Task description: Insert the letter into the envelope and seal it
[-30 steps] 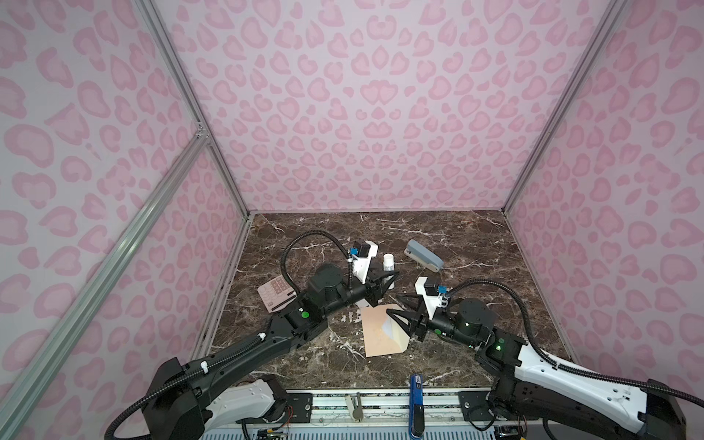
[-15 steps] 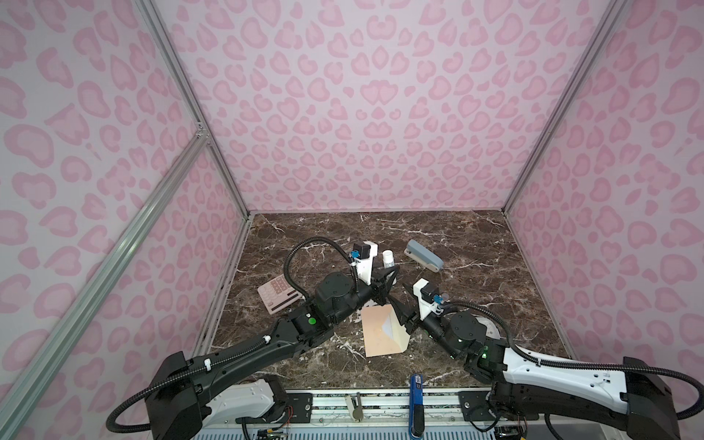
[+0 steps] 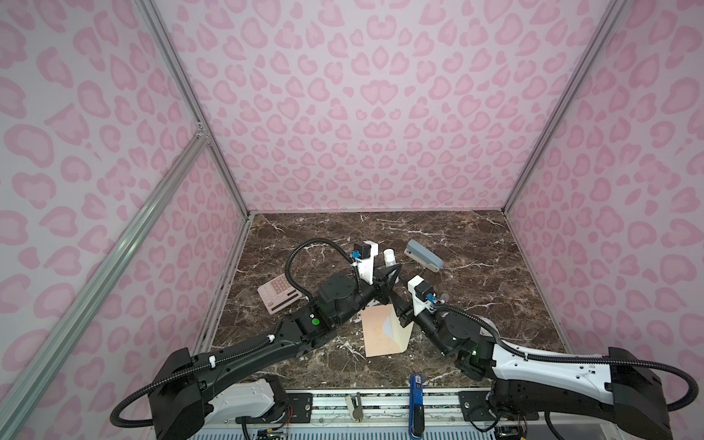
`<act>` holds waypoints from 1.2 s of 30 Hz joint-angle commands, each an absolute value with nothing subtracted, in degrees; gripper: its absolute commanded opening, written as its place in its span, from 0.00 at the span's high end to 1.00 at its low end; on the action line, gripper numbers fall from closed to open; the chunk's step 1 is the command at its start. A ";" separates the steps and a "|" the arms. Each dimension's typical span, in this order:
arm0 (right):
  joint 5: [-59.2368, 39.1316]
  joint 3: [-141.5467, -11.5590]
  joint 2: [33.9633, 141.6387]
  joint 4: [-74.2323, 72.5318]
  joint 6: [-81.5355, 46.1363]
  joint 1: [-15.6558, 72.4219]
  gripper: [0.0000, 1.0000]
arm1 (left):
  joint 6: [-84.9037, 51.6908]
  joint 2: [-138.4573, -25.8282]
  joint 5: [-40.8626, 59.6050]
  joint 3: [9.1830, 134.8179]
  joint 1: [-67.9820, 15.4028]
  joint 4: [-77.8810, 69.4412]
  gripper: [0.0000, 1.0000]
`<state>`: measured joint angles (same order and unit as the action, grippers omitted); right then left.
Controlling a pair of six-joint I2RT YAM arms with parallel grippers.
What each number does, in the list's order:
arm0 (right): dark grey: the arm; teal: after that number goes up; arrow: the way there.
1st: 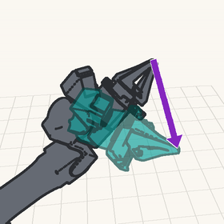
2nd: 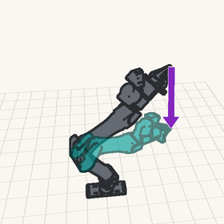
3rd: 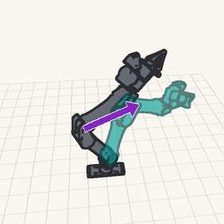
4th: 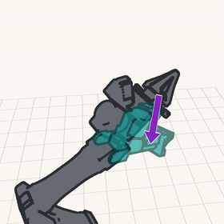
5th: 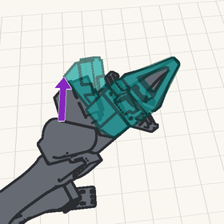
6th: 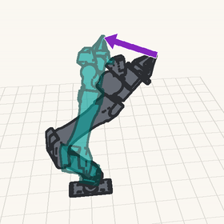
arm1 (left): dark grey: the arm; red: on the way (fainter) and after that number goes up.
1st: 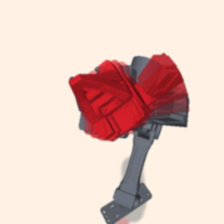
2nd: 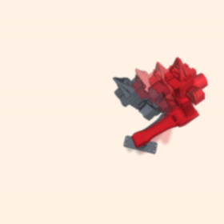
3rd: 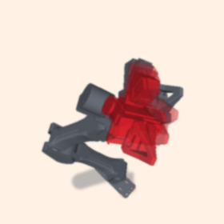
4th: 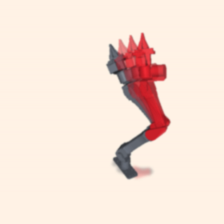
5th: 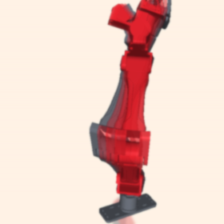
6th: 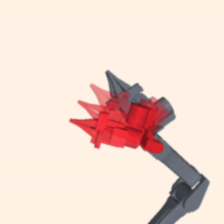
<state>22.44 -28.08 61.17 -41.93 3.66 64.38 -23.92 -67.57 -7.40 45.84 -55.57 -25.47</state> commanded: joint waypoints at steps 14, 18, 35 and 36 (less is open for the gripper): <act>24.20 -29.52 63.35 -44.39 2.43 64.08 0.62 | -24.30 -67.32 -6.78 45.70 -55.63 -28.67 0.96; 24.70 -29.61 63.54 -44.02 1.70 63.61 0.63 | -24.26 -67.15 -6.62 45.61 -55.63 -28.63 0.96; 19.42 -31.17 60.47 -37.99 -0.10 63.28 0.75 | -23.98 -67.67 -0.67 46.55 -55.31 -27.40 0.96; 18.76 -31.50 60.02 -37.04 -0.89 63.15 0.75 | -23.79 -67.63 0.49 46.44 -55.13 -27.26 0.96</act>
